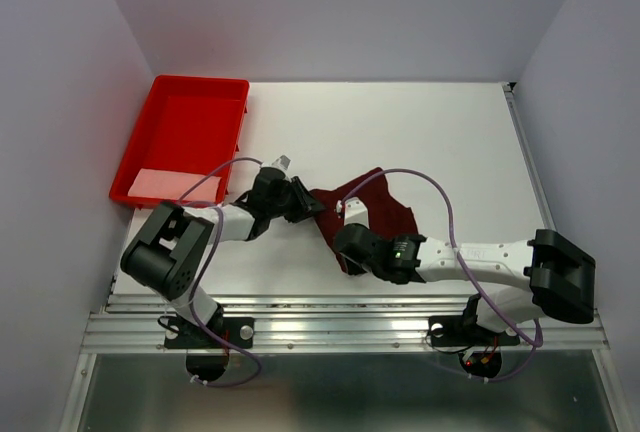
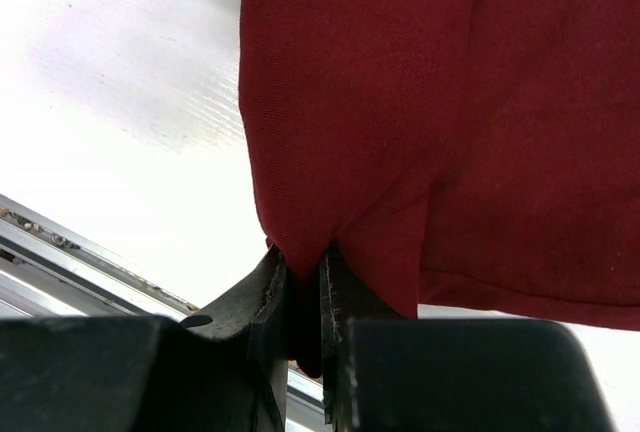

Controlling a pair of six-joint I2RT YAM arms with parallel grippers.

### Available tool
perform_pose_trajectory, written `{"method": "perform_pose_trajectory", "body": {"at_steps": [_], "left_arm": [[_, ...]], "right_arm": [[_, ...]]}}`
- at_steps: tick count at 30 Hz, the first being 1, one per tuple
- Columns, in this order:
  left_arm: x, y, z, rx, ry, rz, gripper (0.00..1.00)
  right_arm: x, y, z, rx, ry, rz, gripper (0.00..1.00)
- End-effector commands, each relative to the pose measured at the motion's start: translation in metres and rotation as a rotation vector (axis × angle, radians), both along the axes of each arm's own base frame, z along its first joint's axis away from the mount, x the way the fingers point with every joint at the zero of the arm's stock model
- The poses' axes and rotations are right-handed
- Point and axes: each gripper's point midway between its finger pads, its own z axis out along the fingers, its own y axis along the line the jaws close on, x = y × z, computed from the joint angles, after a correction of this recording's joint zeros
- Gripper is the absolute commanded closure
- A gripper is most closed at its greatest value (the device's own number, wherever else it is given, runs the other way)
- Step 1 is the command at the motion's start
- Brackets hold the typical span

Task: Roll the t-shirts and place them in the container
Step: Roll the T-shirt to the center of the board.

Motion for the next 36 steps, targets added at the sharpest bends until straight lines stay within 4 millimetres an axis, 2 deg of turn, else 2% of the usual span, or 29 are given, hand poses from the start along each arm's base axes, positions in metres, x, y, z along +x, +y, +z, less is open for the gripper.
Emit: {"method": "perform_pose_trajectory", "body": {"at_steps": [1,2,3,4,5,6,7,10,12,16,17,20,23,30,32,35,36], "left_arm": [[0.011,-0.001,0.034,-0.017,-0.095,0.017,0.69],[0.01,-0.001,0.035,-0.015,-0.097,0.016,0.74],[0.01,0.0,0.037,-0.013,-0.103,0.011,0.91],[0.008,0.0,0.038,-0.008,-0.098,0.006,1.0],[0.008,0.002,0.039,-0.001,-0.095,0.013,1.0],[0.009,0.003,0.043,0.002,-0.095,0.025,1.0],[0.007,0.01,0.035,0.043,-0.056,0.049,1.0],[0.004,0.016,0.034,0.082,-0.009,0.071,1.0],[0.004,0.016,0.036,0.088,0.001,0.073,1.0],[0.0,0.016,0.038,0.078,0.023,0.078,1.0],[0.0,0.017,0.039,0.078,0.025,0.082,1.0],[-0.001,0.019,0.038,0.089,0.037,0.09,1.0],[0.0,0.019,0.04,0.091,0.036,0.093,1.0],[0.0,0.02,0.04,0.103,0.04,0.094,1.0],[0.001,0.022,0.04,0.11,0.037,0.098,1.0],[0.001,0.022,0.041,0.113,0.035,0.1,1.0],[0.001,0.022,0.042,0.113,0.035,0.1,1.0]], "right_arm": [[-0.001,0.003,0.009,0.04,-0.009,0.007,0.99],[-0.001,0.002,0.008,0.038,-0.009,0.008,0.99],[-0.001,0.003,0.008,0.037,-0.009,0.012,0.99],[0.0,0.002,0.01,0.036,-0.011,0.007,0.95],[-0.001,0.003,0.012,0.041,-0.01,0.013,0.9],[0.0,0.007,0.018,0.056,-0.015,0.021,0.69],[-0.001,0.006,0.021,0.054,-0.014,0.024,0.59],[0.004,0.009,0.036,0.045,-0.041,0.033,0.33],[0.006,0.006,0.039,0.014,-0.05,0.038,0.25],[0.01,0.009,0.051,-0.032,-0.074,0.044,0.16],[0.003,0.015,0.05,-0.048,-0.076,0.074,0.13],[0.003,0.023,0.058,-0.071,-0.096,0.083,0.09],[0.001,0.026,0.05,-0.122,-0.106,0.091,0.09],[0.007,0.017,0.018,-0.264,-0.119,0.066,0.12],[0.007,0.016,0.007,-0.291,-0.113,0.067,0.15],[0.004,0.018,0.0,-0.278,-0.098,0.08,0.28],[0.004,0.02,-0.001,-0.265,-0.096,0.079,0.36]]}}
